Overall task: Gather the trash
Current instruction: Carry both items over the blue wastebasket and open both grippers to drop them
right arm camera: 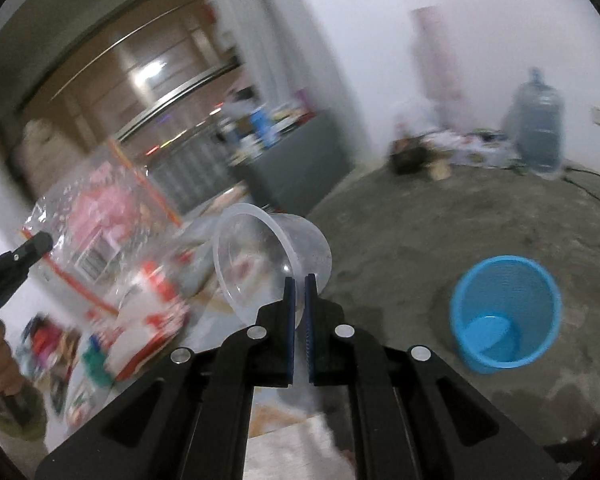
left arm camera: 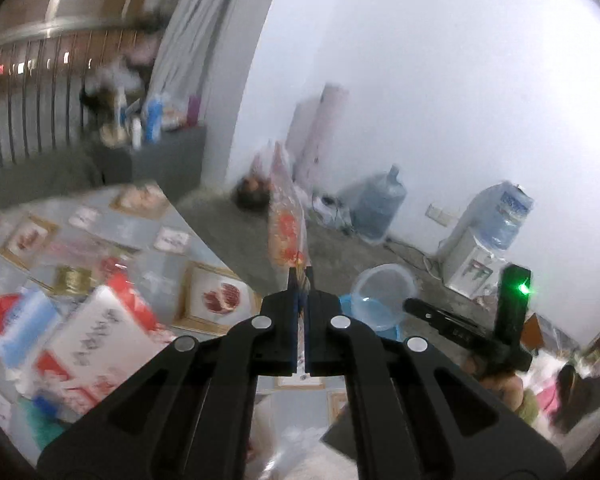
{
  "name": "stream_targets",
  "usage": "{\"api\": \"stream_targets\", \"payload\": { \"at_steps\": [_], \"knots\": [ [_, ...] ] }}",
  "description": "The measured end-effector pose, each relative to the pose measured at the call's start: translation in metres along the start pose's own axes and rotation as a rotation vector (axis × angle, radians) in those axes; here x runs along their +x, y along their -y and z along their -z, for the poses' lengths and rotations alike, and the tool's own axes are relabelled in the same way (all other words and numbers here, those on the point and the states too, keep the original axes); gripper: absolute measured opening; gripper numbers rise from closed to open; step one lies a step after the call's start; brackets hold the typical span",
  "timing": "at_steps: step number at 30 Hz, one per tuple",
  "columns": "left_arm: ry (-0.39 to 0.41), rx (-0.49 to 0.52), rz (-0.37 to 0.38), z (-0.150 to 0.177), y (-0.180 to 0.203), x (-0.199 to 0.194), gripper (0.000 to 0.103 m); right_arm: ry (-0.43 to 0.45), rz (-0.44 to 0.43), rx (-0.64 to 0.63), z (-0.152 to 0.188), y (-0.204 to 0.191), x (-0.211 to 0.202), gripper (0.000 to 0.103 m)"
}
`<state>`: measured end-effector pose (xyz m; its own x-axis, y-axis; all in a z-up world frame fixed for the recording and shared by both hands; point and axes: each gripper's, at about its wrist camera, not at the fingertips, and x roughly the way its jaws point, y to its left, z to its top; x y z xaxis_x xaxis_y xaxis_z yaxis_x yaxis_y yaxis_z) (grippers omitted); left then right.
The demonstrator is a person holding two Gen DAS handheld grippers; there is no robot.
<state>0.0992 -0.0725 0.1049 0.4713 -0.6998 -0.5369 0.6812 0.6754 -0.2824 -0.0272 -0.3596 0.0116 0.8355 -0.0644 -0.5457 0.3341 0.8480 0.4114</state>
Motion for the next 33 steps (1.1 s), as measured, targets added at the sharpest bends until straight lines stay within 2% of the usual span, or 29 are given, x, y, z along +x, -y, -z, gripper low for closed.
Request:
{"api": "stream_targets", "payload": {
  "at_steps": [1,4,7,11,16,18,20,26,27,28,29,30,33],
  "knots": [
    [-0.030,0.007,-0.013,-0.005,0.011,0.021,0.000,0.016,0.053,0.014,-0.004,0.014,-0.003,0.005],
    [-0.085,0.014,0.033,-0.009,0.037,0.070,0.000,0.026,0.177,0.042,-0.009,0.044,-0.003,0.005],
    [-0.175,-0.005,0.046,-0.002,0.062,0.131,0.000,0.006,0.286,0.137,-0.011,0.089,0.004,0.005],
    [-0.299,-0.005,0.065,0.019,0.096,0.211,0.000,-0.049,0.365,0.294,-0.004,0.150,0.019,0.005],
    [-0.432,0.053,0.066,0.047,0.141,0.301,0.000,-0.111,0.415,0.484,0.011,0.223,0.047,0.005],
    [-0.479,0.063,0.073,0.059,0.155,0.335,0.000,-0.132,0.408,0.539,0.021,0.245,0.053,0.005],
    [-0.511,0.048,0.104,0.065,0.165,0.359,0.000,-0.155,0.410,0.580,0.026,0.261,0.062,0.005],
    [-0.554,0.117,0.148,0.087,0.198,0.419,0.003,-0.201,0.421,0.680,0.042,0.308,0.090,0.007],
    [-0.572,0.134,0.131,0.092,0.201,0.428,0.013,-0.210,0.412,0.694,0.044,0.317,0.098,0.009],
    [-0.588,0.150,0.102,0.095,0.201,0.433,0.027,-0.219,0.408,0.699,0.044,0.321,0.103,0.021],
    [-0.597,0.162,0.071,0.097,0.201,0.437,0.030,-0.236,0.416,0.702,0.047,0.328,0.109,0.031],
    [-0.594,0.166,0.055,0.098,0.201,0.439,0.030,-0.244,0.433,0.704,0.049,0.331,0.112,0.049],
    [-0.579,0.165,0.051,0.092,0.197,0.437,0.031,-0.229,0.456,0.696,0.052,0.335,0.110,0.050]
  ]
}}
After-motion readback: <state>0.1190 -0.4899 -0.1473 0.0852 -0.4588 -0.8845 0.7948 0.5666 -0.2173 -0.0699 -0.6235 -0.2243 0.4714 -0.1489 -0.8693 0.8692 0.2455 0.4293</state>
